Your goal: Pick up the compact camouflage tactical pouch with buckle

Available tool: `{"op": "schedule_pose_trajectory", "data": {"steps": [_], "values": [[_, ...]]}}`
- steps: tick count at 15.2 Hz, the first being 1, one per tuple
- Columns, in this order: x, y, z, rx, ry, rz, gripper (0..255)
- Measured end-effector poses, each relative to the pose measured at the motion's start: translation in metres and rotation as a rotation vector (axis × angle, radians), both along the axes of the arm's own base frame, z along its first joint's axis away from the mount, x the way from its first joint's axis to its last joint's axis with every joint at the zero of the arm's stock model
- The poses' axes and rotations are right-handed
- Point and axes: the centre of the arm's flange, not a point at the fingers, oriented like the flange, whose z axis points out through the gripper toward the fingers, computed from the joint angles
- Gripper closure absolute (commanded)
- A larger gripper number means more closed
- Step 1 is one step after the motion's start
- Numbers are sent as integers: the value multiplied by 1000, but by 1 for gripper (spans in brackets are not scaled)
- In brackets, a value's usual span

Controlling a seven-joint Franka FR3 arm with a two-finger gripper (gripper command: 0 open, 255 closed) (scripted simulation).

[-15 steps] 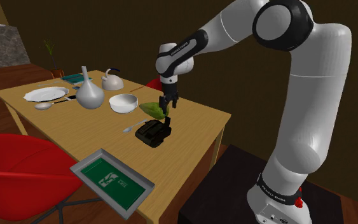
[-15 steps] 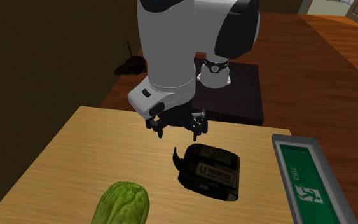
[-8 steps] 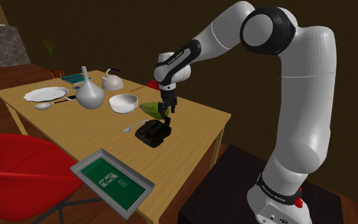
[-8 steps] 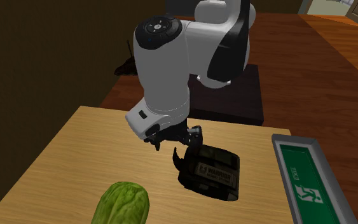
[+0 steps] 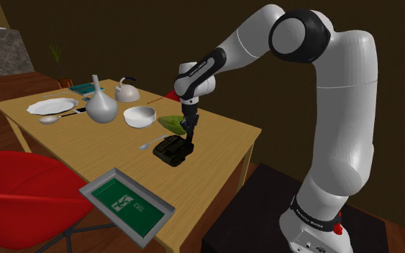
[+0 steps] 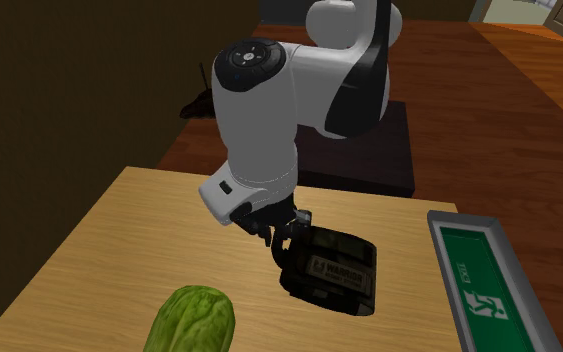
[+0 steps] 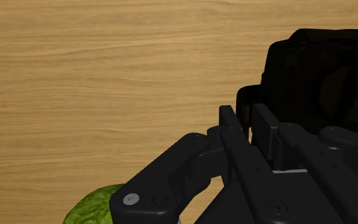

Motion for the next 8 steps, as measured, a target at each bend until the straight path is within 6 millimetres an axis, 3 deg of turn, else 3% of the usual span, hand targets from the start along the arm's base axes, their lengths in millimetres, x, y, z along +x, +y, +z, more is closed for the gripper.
{"op": "schedule_pose_trajectory", "data": {"steps": [8], "values": [[0,1,9,0,2,1,255]]}}
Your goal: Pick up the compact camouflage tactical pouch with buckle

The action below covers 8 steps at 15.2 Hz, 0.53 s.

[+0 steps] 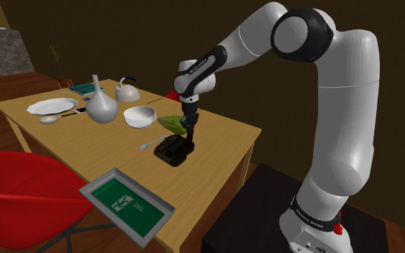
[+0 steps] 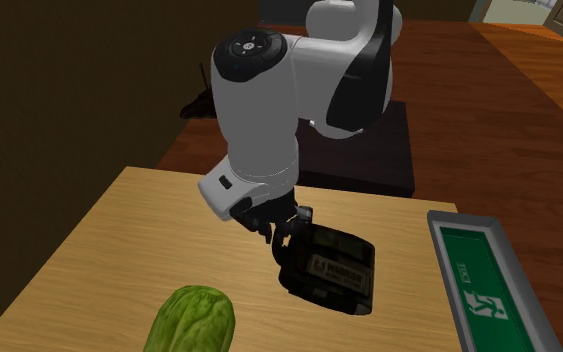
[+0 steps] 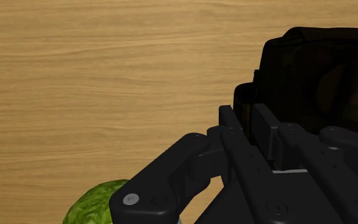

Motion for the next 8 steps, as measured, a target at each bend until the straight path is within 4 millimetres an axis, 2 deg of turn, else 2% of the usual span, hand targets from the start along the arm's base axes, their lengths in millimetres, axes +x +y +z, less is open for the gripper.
{"op": "schedule_pose_trajectory", "data": {"steps": [8], "values": [[0,-1,43,0,0,0,255]]}}
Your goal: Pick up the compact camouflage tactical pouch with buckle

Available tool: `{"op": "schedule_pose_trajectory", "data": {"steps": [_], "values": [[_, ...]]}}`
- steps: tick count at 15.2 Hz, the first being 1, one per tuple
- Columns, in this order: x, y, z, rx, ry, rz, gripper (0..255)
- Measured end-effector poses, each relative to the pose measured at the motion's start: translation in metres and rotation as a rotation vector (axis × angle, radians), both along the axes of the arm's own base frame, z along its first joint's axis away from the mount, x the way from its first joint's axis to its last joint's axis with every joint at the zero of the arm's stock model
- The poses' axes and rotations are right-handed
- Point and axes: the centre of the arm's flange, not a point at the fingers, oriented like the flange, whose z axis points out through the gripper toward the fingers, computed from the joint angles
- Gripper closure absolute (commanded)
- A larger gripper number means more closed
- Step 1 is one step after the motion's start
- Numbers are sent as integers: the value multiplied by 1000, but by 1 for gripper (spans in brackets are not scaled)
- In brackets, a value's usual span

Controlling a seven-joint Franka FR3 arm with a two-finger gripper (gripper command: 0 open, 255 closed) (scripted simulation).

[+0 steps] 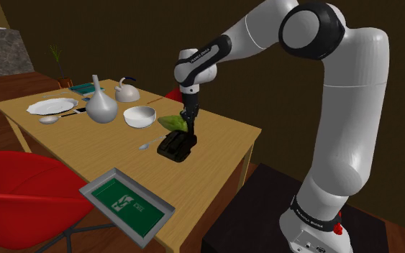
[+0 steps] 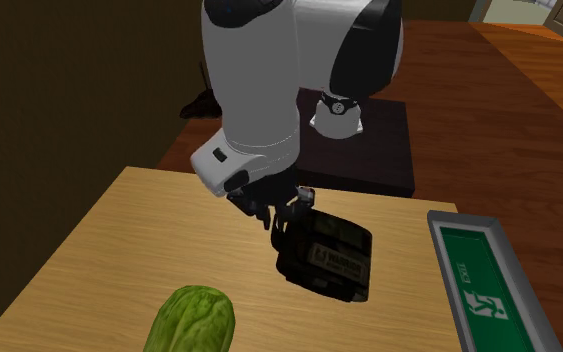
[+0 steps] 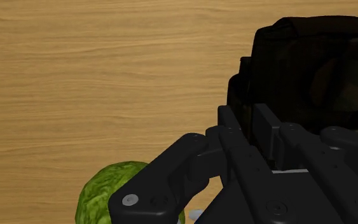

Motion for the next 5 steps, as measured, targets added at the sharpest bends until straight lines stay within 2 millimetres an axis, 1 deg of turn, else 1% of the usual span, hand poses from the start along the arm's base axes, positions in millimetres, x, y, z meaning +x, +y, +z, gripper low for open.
{"op": "schedule_pose_trajectory", "data": {"steps": [5], "values": [[0,1,23,0,0,0,255]]}}
